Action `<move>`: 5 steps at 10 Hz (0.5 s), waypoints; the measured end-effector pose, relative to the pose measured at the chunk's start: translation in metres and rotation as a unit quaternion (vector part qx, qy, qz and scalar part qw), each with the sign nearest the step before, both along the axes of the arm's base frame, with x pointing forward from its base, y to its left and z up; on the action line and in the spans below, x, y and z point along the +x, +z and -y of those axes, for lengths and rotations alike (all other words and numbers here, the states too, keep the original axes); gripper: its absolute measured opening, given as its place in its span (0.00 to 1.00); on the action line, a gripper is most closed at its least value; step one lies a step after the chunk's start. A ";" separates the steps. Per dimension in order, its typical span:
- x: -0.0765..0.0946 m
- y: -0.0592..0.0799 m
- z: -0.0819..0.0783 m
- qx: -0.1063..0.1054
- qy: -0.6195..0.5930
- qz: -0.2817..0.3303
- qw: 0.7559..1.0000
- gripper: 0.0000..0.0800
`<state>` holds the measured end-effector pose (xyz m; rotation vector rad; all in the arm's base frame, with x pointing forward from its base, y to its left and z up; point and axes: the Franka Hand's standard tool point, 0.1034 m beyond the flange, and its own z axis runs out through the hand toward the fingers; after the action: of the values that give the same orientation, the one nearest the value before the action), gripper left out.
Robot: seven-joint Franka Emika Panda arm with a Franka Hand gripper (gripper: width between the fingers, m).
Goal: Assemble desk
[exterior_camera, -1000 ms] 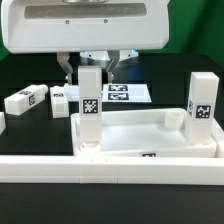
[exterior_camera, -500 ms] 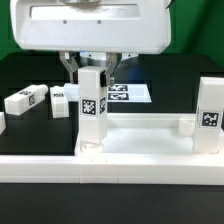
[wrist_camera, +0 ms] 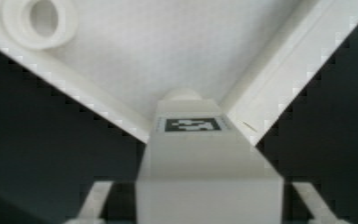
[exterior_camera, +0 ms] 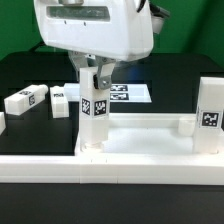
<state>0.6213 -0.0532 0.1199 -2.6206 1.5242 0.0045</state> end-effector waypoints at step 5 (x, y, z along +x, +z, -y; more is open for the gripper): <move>0.001 0.000 -0.004 0.014 -0.064 -0.005 0.998 0.49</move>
Offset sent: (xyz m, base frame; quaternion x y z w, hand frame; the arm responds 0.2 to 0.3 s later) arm 0.0000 0.0000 0.0000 0.0000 0.0000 0.0650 0.9979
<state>0.6219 -0.0491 0.1196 -2.5007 1.6797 0.0269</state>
